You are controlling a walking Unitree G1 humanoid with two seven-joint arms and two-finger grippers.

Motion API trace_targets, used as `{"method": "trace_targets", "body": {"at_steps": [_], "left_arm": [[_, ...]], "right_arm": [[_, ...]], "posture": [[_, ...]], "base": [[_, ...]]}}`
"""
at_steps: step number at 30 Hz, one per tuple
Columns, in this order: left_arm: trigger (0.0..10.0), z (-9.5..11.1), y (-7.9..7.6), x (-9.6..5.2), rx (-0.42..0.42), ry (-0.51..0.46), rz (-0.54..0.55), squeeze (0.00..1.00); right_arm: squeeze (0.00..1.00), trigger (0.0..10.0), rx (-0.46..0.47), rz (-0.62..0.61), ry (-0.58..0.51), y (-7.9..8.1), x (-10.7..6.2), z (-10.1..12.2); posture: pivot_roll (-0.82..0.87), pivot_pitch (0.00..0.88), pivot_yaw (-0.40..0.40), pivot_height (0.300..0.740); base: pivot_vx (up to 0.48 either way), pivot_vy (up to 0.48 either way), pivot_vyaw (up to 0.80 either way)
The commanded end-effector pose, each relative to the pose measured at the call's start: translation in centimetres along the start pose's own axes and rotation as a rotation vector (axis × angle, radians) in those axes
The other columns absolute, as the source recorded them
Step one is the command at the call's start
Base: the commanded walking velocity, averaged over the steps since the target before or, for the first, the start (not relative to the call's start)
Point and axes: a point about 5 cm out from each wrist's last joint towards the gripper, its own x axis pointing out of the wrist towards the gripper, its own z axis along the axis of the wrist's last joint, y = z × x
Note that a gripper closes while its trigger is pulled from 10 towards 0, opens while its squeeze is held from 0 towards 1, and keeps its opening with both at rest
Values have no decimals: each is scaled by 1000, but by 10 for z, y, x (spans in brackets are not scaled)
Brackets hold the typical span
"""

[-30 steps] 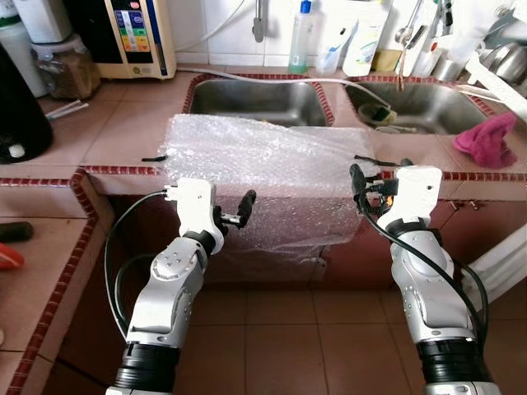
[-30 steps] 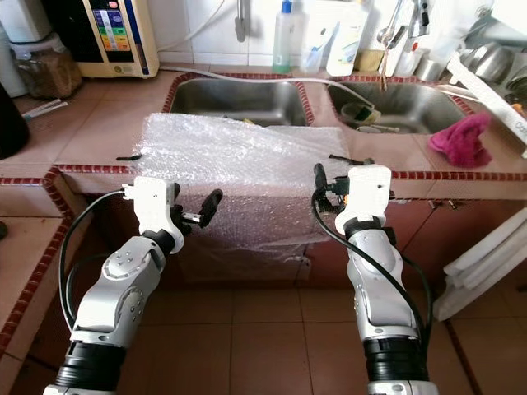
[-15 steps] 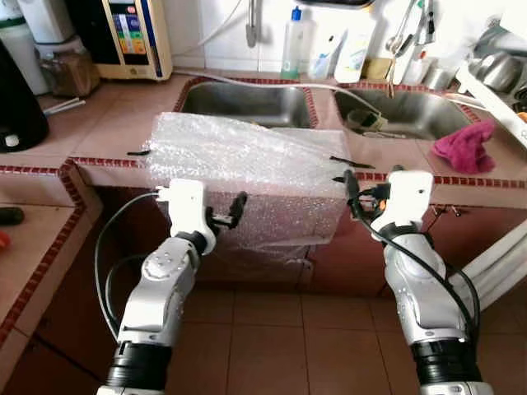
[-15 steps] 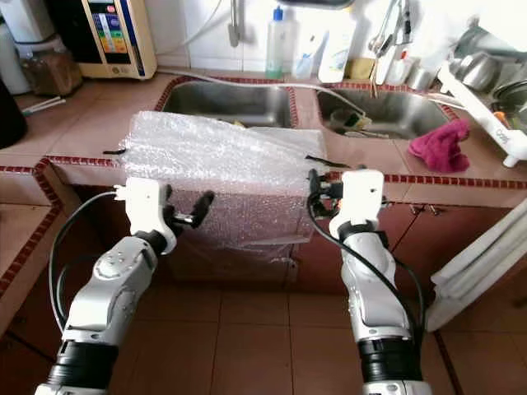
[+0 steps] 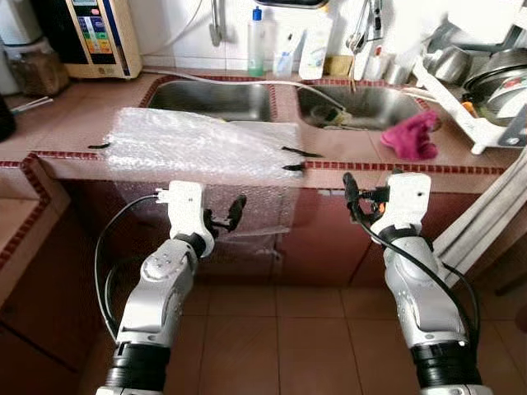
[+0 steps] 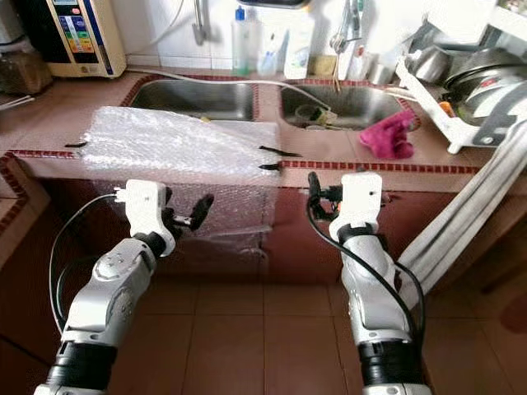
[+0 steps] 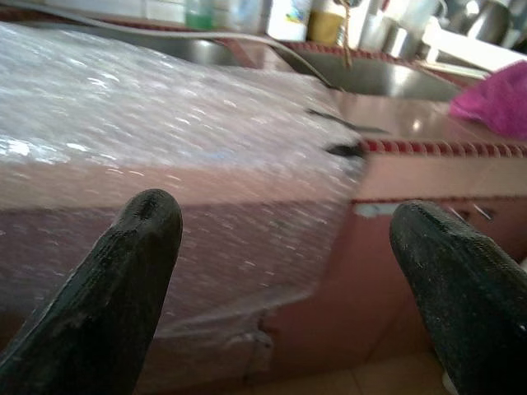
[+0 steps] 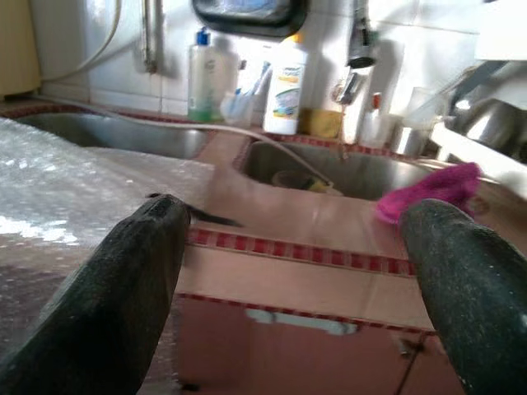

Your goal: Kitchen organization

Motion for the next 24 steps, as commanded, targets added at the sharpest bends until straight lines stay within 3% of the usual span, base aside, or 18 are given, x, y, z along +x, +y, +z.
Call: {"method": "trace_targets", "body": {"at_steps": [1,12,24], "left_arm": [[10000,1,-10,3,-5,2,-40,0],[10000,0,-7,4,-26,2,-26,0],[10000,1,0,7,-37,-4,1,0]], "right_arm": [[0,10000,-13,-38,18,-11,-4,-4],[0,10000,-11,-40,18,-12,-4,-5],[0,10000,-20,-40,28,-14,-6,-8]], "posture": [[5,0,-7,740],[6,0,-6,740],[1,0,-5,740]], "base": [[0,-330,-800],[0,-216,-718],[0,0,0]]}}
